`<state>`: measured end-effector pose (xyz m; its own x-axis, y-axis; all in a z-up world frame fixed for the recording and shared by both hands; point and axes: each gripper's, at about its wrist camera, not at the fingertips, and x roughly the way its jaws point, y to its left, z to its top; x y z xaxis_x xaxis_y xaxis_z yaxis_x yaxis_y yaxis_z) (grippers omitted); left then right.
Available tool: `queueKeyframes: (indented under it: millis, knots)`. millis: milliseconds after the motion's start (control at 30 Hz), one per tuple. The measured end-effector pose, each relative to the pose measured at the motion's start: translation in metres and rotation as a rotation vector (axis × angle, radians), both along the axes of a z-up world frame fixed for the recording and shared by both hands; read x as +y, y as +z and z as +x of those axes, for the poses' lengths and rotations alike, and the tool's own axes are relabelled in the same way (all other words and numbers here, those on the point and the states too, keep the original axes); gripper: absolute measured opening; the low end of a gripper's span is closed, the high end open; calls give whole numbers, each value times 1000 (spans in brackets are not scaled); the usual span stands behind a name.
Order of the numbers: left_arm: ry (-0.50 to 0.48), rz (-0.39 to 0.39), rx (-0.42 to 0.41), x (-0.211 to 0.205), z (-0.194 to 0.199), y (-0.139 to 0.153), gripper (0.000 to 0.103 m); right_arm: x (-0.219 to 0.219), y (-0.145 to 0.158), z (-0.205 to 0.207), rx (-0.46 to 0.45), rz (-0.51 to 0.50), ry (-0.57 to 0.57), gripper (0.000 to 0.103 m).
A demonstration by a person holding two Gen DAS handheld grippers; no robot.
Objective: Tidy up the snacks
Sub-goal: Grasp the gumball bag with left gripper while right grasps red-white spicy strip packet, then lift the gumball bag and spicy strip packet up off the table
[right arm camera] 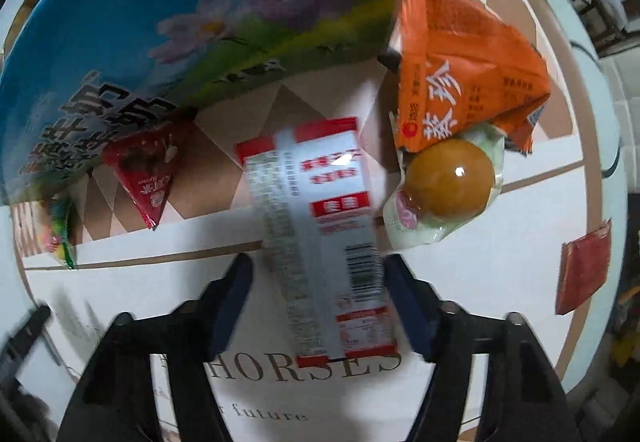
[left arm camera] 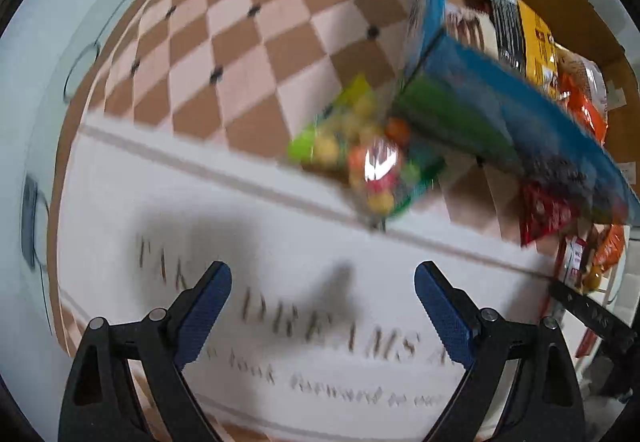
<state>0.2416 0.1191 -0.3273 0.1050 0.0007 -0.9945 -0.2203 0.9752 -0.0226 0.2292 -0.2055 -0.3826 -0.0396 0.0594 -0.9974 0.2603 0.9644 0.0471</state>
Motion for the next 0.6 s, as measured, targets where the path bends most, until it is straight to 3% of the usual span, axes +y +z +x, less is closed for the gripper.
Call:
queueKeyframes:
  millis: [200,333,600]
  knots:
    - [-182,38,-36,-15,34,-10,94,14,0,-6,11,45,18,58]
    - [-297,32,-14,-29,49,-19,94,23,-2,-10,16,55,24,58]
    - [-419,16,26,-47,66,-40,94,24,-3,-6,39,73,18,58]
